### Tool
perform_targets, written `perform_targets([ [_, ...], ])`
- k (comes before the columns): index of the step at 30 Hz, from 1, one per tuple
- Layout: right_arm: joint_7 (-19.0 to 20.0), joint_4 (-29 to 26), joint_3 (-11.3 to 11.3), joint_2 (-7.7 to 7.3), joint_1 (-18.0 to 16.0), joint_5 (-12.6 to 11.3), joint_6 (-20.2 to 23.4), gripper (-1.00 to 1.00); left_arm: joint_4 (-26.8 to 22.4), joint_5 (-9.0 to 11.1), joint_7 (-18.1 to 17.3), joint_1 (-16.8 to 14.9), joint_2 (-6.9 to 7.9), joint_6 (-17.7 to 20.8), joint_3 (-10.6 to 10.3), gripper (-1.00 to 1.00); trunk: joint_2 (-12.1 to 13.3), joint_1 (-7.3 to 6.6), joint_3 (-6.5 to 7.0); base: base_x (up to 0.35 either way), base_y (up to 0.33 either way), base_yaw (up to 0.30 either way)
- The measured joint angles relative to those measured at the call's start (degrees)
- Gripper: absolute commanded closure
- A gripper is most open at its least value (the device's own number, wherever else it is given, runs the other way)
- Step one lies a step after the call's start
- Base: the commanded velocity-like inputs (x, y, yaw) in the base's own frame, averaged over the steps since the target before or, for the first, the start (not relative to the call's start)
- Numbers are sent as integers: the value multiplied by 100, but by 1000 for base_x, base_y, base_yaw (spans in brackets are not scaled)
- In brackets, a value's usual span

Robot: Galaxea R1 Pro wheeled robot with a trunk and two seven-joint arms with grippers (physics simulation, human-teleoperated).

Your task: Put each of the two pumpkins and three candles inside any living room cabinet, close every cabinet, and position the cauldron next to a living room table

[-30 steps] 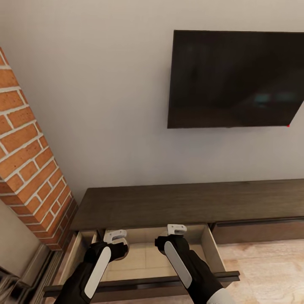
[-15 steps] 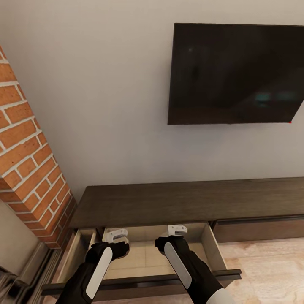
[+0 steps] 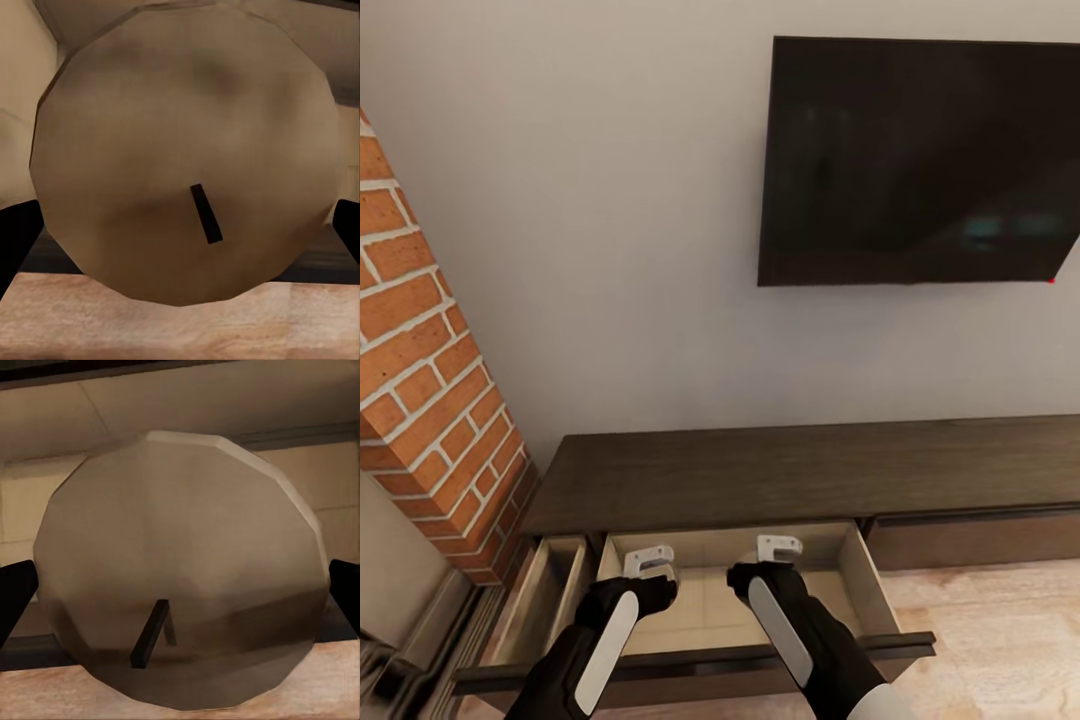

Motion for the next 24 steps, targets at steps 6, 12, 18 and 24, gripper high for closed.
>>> perform_targets([
  [6,90,68,226,0,-161,-7,-100,100,45,-12,0,0,5,-4,4,100,-241,132,-107,0,0,0],
  [12,104,676,232,-1,-625,-75,-103,100,62,-4,-5,0,7,-8,9,100,-481,264,-215,0,0,0],
  [18,112,809,246,0,-673,-79,-121,100,71,-9,-5,0,7,-9,11,100,-722,395,-323,0,0,0],
  [24,113,830,247,0,-676,-80,-130,100,71,-15,0,0,7,-14,10,100,-963,527,-431,0,0,0],
])
